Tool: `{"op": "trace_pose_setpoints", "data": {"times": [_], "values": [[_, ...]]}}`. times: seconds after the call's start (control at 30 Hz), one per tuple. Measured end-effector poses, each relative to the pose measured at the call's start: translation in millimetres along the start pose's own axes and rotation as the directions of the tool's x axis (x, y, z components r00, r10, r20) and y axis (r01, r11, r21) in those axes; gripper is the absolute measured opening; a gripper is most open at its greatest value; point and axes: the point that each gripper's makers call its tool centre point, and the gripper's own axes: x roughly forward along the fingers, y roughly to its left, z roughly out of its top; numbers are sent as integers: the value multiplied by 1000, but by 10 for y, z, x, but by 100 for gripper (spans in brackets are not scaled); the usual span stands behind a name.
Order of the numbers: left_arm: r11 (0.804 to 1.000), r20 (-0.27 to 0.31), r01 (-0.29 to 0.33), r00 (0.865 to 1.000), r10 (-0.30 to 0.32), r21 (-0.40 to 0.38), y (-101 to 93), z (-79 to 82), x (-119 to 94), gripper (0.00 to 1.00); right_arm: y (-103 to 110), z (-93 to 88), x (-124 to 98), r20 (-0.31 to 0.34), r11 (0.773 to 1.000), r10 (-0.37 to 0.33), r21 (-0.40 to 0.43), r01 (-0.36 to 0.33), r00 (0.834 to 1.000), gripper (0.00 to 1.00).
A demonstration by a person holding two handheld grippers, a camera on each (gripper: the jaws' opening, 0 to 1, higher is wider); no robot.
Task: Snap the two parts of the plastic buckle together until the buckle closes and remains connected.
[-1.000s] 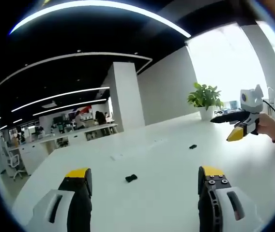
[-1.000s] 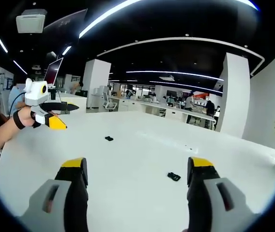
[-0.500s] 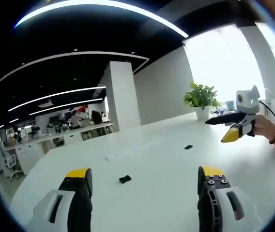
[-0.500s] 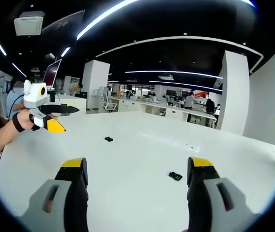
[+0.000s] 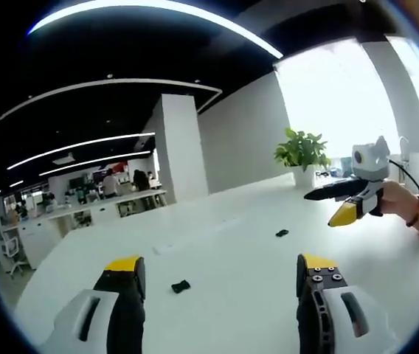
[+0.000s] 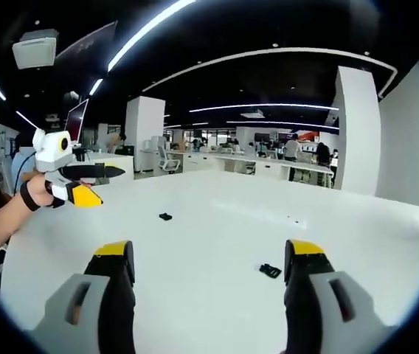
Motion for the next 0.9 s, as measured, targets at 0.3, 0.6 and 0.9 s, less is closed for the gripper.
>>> {"op": "trace_pose_setpoints", "data": {"times": [0.3, 0.6, 0.9], "values": [[1000, 8, 3, 1000, -3, 14, -1, 92, 49, 87, -57, 135, -9, 25, 1000, -16, -8, 17, 1000, 84], [1000, -16, 10, 1000, -10, 10, 0, 49, 142, 87, -78, 214, 69, 35, 1000, -11, 3, 11, 999, 83], [1000, -14, 12, 1000, -12, 2, 18, 57, 146, 87, -84, 233, 112, 31, 1000, -11, 4, 11, 999, 83]]}}
